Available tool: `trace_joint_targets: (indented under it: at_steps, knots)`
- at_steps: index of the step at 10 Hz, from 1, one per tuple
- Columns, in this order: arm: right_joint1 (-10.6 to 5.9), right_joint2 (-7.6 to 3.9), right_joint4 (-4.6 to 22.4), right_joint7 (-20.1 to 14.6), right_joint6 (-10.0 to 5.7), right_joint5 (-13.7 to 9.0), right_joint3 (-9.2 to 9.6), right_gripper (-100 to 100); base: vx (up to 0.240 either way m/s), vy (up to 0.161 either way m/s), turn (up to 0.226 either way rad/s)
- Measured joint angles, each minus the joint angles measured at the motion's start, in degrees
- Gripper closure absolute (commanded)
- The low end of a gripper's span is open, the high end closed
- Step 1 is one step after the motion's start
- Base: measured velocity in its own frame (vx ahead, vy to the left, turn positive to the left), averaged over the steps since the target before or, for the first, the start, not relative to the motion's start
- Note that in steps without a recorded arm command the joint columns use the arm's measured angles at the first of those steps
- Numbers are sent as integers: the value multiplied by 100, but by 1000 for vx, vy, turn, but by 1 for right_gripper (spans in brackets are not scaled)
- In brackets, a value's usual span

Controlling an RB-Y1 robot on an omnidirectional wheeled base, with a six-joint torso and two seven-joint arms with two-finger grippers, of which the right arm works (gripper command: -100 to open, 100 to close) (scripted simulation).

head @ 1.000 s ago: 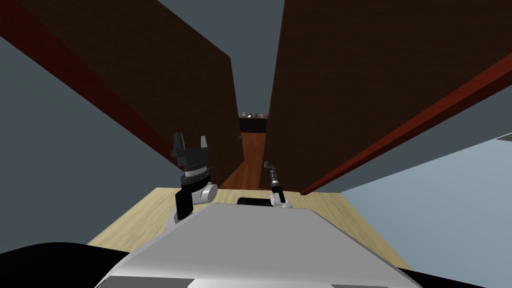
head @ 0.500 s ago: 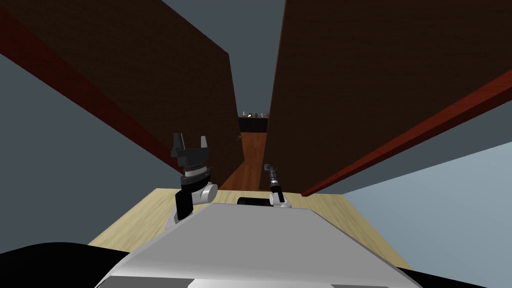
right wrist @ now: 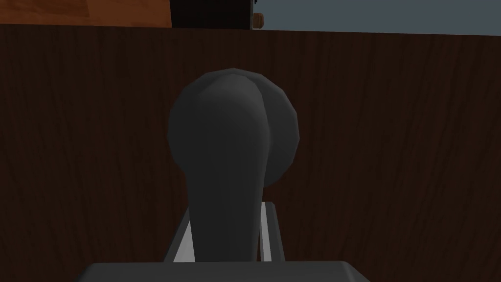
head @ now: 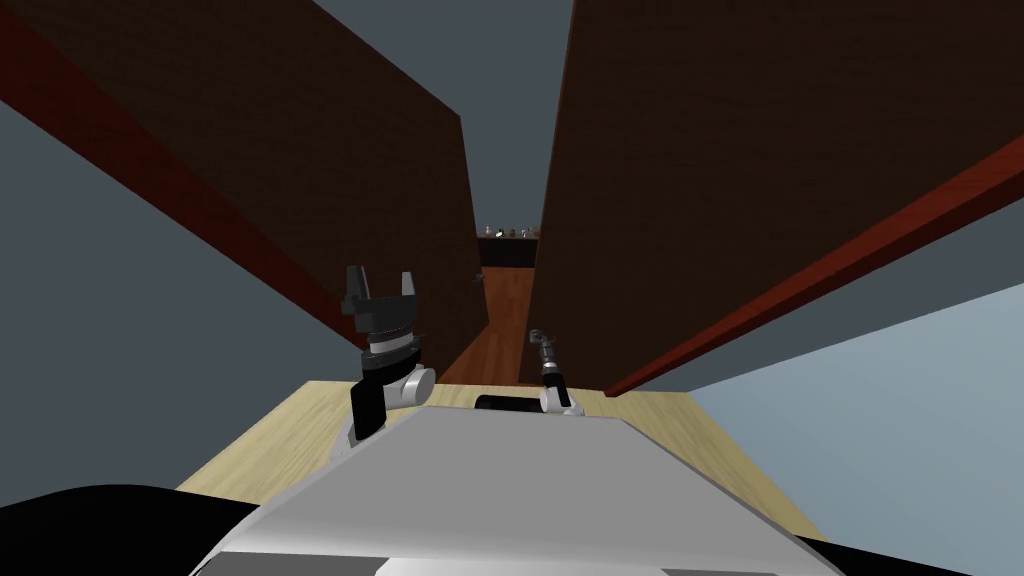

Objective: Push the door open

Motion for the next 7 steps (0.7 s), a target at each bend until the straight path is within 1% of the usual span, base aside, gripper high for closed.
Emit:
trace_joint_targets:
  at_steps: [1, 2, 3, 4, 5, 6, 7]
  knots:
    - [-94, -22, 158, 2, -75, -25, -48, 100, 115, 49, -38]
    - [-129, -41, 171, 10, -116, -39, -82, 100, 61, 10, 3]
    - [-106, -52, 77, 26, -99, -42, -94, 100, 155, 26, -41]
    - [-99, -95, 81, 33, -89, -64, -129, 100, 194, 73, -65]
    - [-59, -103, 49, 69, -71, -84, -169, 100, 169, 62, -70]
    - [-101, -137, 86, 90, -63, -118, -230, 100, 185, 57, -64]
    - [-91, -175, 72, 104, -65, -148, -287, 100, 181, 85, -77]
